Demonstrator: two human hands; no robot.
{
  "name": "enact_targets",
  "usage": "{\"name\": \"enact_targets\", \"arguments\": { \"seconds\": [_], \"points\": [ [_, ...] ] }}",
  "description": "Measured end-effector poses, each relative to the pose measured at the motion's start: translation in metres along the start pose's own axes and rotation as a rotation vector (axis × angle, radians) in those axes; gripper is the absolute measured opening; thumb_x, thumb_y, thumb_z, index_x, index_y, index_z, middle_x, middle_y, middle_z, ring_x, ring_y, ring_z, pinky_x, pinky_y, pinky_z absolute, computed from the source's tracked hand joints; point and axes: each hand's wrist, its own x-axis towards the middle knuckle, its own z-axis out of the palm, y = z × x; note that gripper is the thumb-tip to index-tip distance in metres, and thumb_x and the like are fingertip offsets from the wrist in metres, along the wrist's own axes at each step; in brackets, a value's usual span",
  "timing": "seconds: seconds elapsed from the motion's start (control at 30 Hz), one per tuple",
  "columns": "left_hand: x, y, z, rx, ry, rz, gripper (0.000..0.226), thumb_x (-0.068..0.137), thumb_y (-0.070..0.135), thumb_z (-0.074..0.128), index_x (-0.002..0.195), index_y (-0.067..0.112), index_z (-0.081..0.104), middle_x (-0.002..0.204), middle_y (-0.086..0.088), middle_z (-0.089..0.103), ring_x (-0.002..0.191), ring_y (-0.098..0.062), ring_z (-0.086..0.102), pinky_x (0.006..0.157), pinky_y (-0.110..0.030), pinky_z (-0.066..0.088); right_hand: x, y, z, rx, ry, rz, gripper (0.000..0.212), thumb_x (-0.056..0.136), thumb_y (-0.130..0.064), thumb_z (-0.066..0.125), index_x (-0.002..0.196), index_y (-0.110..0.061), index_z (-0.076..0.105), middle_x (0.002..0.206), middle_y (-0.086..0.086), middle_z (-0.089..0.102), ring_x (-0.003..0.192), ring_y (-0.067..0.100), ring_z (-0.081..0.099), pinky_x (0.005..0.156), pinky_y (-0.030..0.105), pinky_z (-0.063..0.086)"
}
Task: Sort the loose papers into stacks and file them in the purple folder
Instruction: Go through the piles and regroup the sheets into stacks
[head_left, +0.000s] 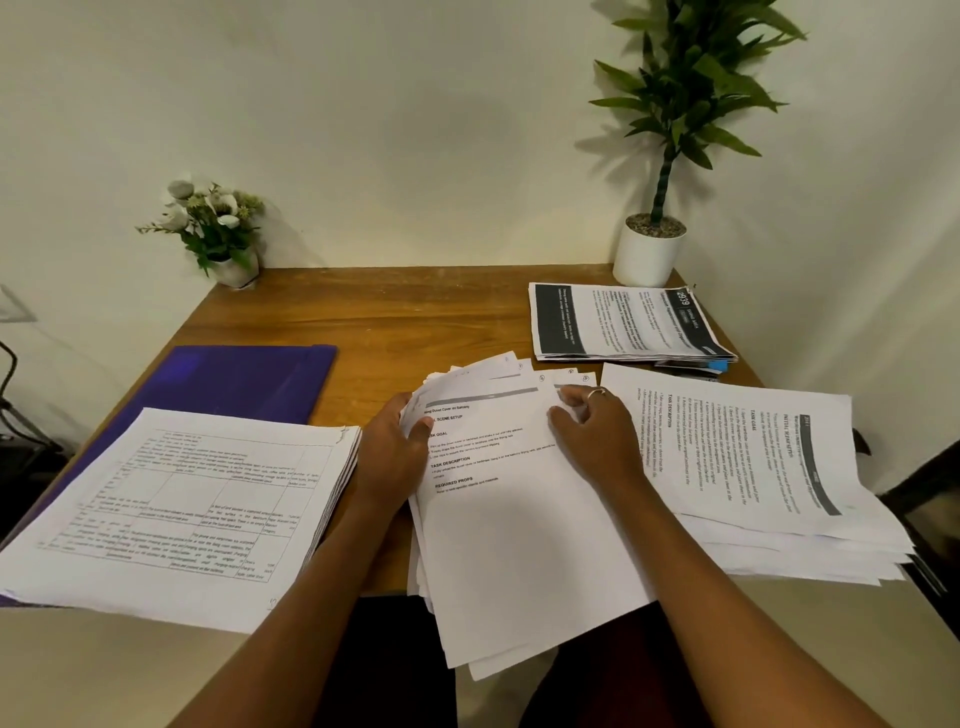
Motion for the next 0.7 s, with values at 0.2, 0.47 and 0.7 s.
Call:
{"name": "enact_targets", "arguments": {
  "seconds": [0.2,0.47,0.7],
  "points": [
    [-0.0021,0.0020,-0.0015,0.000,0.002,-0.006,0.054,0.100,0.025,0.062,0.149,0.011,0.044,0.149,-0.010,0.052,0.134,-0.032,0.051,0.105,-0.044,0.045,0.0009,0.0037,0.0023,-0.028,-0.011,-0.021,0.038,0.090,-0.033,0.071,0.127,-0.023,0.069,0.124,-0.007,0.069,0.110,0.009,0.064,0.095,0.032,0.055],
    [-0.0029,0.0030,-0.0019,0.013,-0.001,0.022,0.049,0.100,0.024,0.061,0.145,0.010,0.048,0.143,-0.011,0.056,0.128,-0.032,0.055,0.098,-0.042,0.049,0.0050,0.0084,0.0039,-0.048,0.175,0.020,0.019,0.088,-0.012,0.060,0.099,-0.017,0.074,0.109,0.000,0.068,0.104,0.017,0.062,0.090,0.033,0.056],
    [-0.0024,0.0008,-0.0020,0.015,-0.005,0.038,0.048,0.100,0.025,0.061,0.144,0.011,0.049,0.142,-0.010,0.057,0.126,-0.031,0.057,0.092,-0.037,0.048,0.0076,0.0041,0.0050,-0.242,0.212,0.119,0.036,0.095,-0.020,0.061,0.131,-0.021,0.065,0.135,0.003,0.064,0.122,0.020,0.053,0.102,0.036,0.042]
  ]
}}
